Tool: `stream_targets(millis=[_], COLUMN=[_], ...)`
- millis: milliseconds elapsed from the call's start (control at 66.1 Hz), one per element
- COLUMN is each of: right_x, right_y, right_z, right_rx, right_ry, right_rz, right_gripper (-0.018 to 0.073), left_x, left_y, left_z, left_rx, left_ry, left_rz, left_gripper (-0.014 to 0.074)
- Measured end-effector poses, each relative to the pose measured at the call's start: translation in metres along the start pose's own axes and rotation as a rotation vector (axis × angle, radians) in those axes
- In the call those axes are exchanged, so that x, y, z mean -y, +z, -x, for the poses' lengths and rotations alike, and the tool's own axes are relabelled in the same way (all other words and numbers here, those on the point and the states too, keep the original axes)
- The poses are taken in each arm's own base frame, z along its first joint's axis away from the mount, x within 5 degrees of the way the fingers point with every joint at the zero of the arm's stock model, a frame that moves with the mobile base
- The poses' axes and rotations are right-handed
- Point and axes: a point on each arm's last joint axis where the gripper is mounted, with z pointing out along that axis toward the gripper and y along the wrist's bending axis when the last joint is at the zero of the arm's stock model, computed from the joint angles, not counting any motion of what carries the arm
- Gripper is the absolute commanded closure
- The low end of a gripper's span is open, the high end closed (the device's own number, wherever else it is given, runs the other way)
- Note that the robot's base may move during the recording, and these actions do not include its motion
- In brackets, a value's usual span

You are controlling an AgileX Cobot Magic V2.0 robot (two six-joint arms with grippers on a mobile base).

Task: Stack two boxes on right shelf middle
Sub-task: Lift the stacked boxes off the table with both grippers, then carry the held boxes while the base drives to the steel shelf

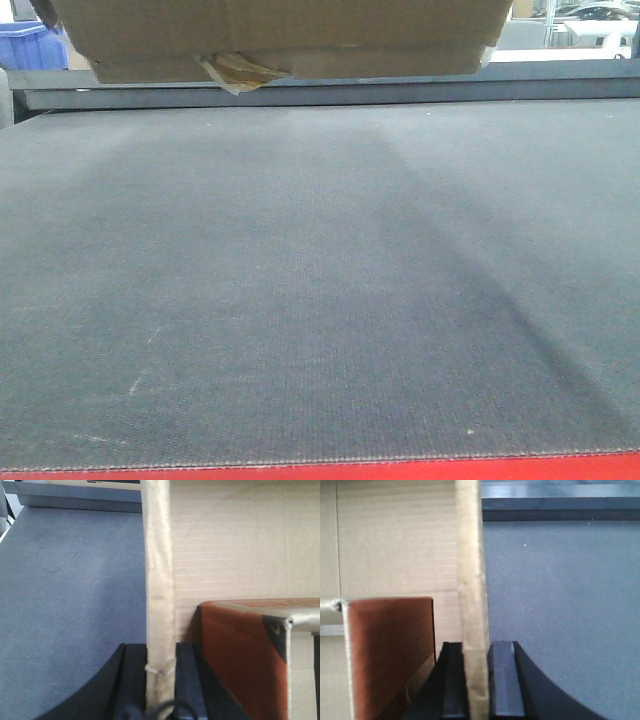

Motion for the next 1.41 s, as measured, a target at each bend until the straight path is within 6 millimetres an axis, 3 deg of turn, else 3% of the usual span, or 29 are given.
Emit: stream_targets(millis=[1406], right_x=[-0.0026], right_y=[-0.0002], right_z=[0.0066], right_rx=[0.072], right_ry=[-0.012], right_rz=[0.03], right_gripper=[0.0713], left_x=[0.0004], left_y=[-0.0001], left_z=[0.0021], left_rx=[0.022], left_ry=[0.005], left_rz=[-0.005], left_gripper=[0.0708])
